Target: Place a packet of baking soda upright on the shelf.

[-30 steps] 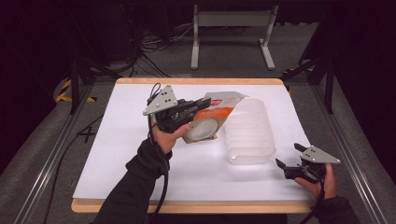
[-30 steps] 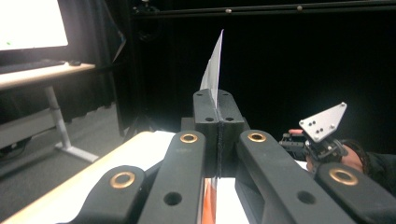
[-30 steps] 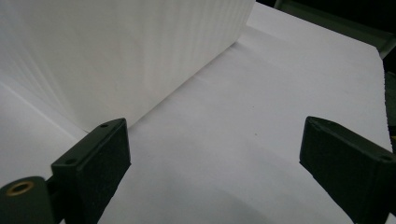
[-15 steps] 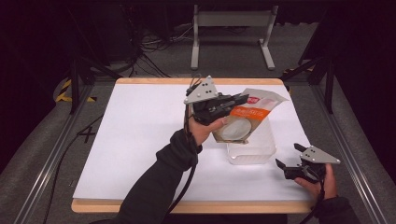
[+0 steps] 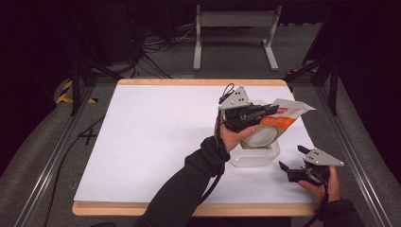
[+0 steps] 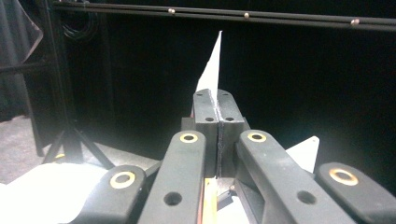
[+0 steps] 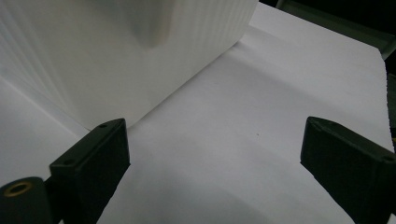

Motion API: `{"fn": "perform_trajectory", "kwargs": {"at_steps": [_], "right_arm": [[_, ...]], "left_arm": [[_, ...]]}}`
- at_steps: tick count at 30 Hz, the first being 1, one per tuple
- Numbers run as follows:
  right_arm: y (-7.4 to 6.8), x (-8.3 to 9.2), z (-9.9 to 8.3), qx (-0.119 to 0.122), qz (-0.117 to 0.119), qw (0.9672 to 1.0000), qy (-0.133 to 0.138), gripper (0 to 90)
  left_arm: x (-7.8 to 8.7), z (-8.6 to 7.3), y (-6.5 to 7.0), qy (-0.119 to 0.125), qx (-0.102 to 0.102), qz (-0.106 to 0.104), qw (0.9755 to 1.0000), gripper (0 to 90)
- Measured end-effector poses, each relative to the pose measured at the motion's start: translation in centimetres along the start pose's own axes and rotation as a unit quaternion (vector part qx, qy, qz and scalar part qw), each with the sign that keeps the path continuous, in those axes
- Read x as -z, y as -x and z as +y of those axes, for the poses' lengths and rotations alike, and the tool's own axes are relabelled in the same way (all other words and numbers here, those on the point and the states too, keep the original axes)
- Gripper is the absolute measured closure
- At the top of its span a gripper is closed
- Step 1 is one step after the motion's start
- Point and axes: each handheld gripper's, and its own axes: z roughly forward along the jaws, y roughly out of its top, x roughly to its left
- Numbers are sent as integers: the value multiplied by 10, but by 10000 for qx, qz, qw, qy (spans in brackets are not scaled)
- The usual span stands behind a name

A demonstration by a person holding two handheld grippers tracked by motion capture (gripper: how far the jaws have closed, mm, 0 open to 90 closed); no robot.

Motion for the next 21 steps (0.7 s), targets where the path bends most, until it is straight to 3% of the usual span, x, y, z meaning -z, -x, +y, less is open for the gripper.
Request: {"fn": "perform_trajectory", "kwargs": {"at_steps": [5,7,12,15,21], "right_arm": [[0,0,0,2,2,10000,2,84],[0,0,0,-7,0,10000,-16,83],[-1,-1,0,6,-12,10000,-40,84],[0,-1,0,3,-11,10000,-48,84],[0,-1,0,-3,-18,10000,-57,84]], "left_arm": [[4,-20,-5,113,249,-1,9996,899],[9,-32,-10,235,481,-54,9986,899],[22,-55,-20,329,775,-112,9964,899],[28,-58,-21,284,758,-113,9967,899],[49,-60,-23,-96,461,18,9989,899]]}}
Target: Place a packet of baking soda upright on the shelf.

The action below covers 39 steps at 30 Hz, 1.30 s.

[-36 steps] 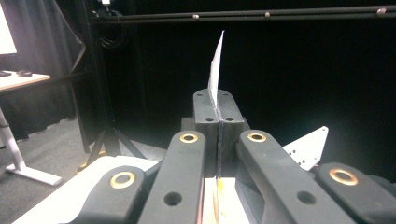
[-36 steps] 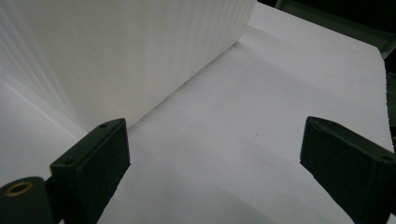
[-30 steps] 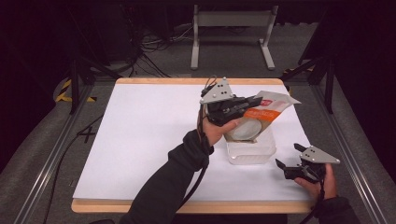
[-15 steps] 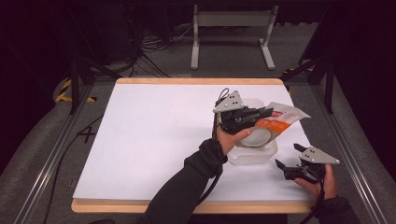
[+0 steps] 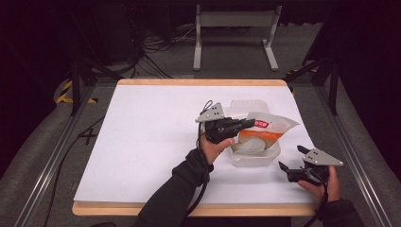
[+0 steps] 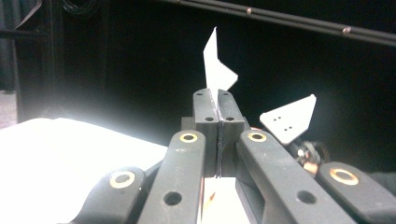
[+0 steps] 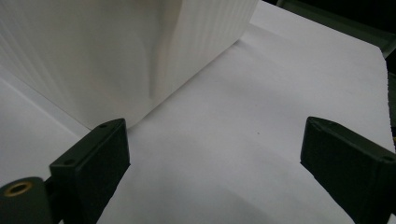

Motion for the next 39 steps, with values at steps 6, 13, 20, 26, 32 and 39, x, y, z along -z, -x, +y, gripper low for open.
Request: {"fn": "perform_trajectory", "kwargs": {"at_steps": [6,13,20,26,32,39], "right_arm": [[0,0,0,3,0,10000,-1,84],[0,0,0,7,4,10000,14,83],[0,1,0,11,24,10000,43,84],[0,1,0,10,26,10000,54,84],[0,1,0,18,24,10000,48,85],[0,1,0,33,37,10000,76,86]], "left_arm": [[13,-7,-2,-385,-154,177,9990,898],[19,-6,-2,-496,-327,182,9981,824],[20,-2,2,-632,-530,331,9960,723],[33,3,5,-849,-735,640,9916,600],[46,5,9,-1221,-1071,1082,9808,481],[65,7,13,-1575,-1398,1577,9648,331]]}}
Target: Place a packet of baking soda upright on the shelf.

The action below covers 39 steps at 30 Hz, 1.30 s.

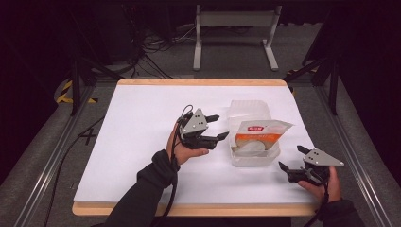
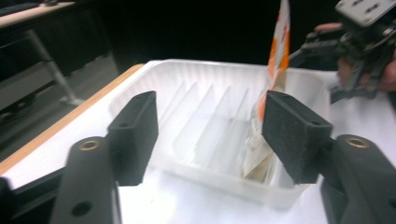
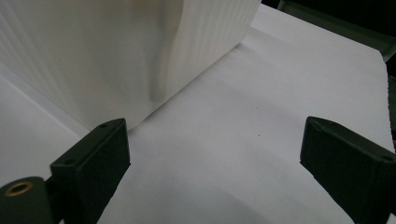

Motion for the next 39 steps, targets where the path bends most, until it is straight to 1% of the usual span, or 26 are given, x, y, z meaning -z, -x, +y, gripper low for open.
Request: {"fn": "perform_trajectory", "kwargs": {"at_steps": [5,7,11,12,13,15,16,18,22,24,27,28,29,30,34,35,37,38,39], "right_arm": [[-1,1,0,84,-13,10000,10,87],[-2,1,1,107,-26,9999,13,87],[-1,2,0,104,-26,9999,56,87],[-1,3,0,109,-24,9999,72,87],[-2,3,1,112,-18,9999,87,87],[-2,4,1,136,-15,9999,90,84],[-2,4,2,141,-5,9999,90,82],[-2,5,3,170,-24,9998,101,83],[-4,8,5,246,-76,9995,170,85],[-5,9,6,270,-101,9994,187,85],[-5,10,8,299,-131,9992,213,84],[-5,11,8,303,-141,9992,217,84],[-5,11,9,316,-153,9992,217,83],[-5,12,9,322,-166,9991,220,81],[-5,14,11,344,-232,9988,249,71],[-5,14,11,344,-232,9988,249,71],[-5,15,11,329,-292,9986,279,71],[-4,17,12,330,-325,9984,322,71],[-4,17,12,330,-325,9984,322,71]], "left_arm": [[15,-3,1,-249,-209,254,9991,252],[18,-4,1,-260,-221,285,9990,230],[33,-10,1,-345,-220,377,9985,197],[36,-11,1,-381,-241,421,9981,190],[41,-14,0,-456,-310,501,9972,185],[45,-17,0,-527,-310,625,9962,153],[48,-20,-1,-557,-284,656,9959,144],[54,-24,-3,-600,-297,695,9953,134],[66,-35,-7,-685,-196,787,9944,128],[73,-41,-9,-772,-229,859,9930,126],[84,-49,-12,-857,-214,964,9914,124],[86,-51,-13,-868,-219,986,9911,118],[89,-54,-14,-916,-244,964,9908,102],[92,-56,-15,-940,-222,962,9907,87],[104,-64,-19,-1016,-166,1123,9883,89],[104,-64,-19,-1016,-166,1123,9883,89],[110,-68,-20,-1085,-187,1197,9867,89],[114,-72,-20,-1118,-159,1247,9857,89],[114,-72,-20,-1118,-159,1247,9857,88]]}}
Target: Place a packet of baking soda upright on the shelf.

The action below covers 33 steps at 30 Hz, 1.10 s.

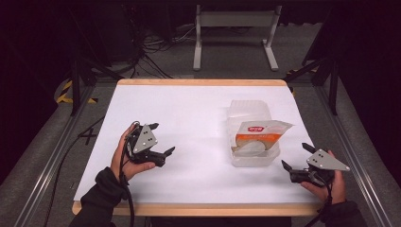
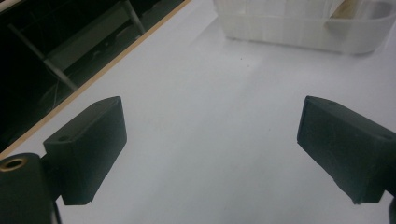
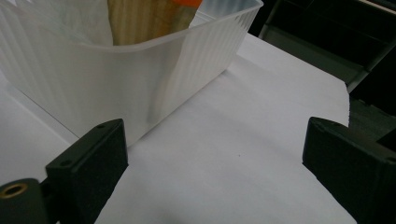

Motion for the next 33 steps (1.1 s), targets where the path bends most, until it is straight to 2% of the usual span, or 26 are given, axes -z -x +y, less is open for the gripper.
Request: {"fn": "perform_trajectory", "kwargs": {"at_steps": [2,4,6,8,12,16,21,23,24,26,28,30,33], "right_arm": [[0,1,0,7,-20,10000,2,71],[0,1,1,33,-57,10000,25,75],[0,2,1,56,-90,9999,52,78],[0,2,1,61,-86,9999,44,78],[0,1,-1,41,-95,9999,23,78],[1,0,-2,20,-97,10000,2,78],[2,-1,-4,-22,-129,9999,-44,78],[3,-1,-5,-60,-127,9999,-43,78],[3,-2,-5,-74,-128,9999,-48,78],[4,-2,-6,-115,-140,9998,-68,78],[5,-3,-7,-142,-149,9998,-86,79],[6,-3,-8,-165,-156,9997,-84,79],[8,-3,-10,-224,-143,9996,-84,78]], "left_arm": [[3,-8,-2,-73,18,65,10000,88],[5,-14,-3,-210,-91,171,9996,85],[8,-22,-4,-235,-2,156,9996,84],[10,-29,-6,-287,-35,217,9993,84],[15,-39,-10,-329,27,216,9992,85],[21,-59,-20,-357,295,222,9987,84],[24,-82,-27,-462,604,193,9969,87],[26,-87,-27,-473,672,286,9962,88],[28,-93,-28,-386,823,352,9952,92],[31,-99,-28,-314,1058,345,9933,94],[32,-104,-28,-292,1120,372,9926,91],[37,-110,-29,-146,1374,288,9900,91],[42,-113,-28,-25,1506,281,9882,86]]}}
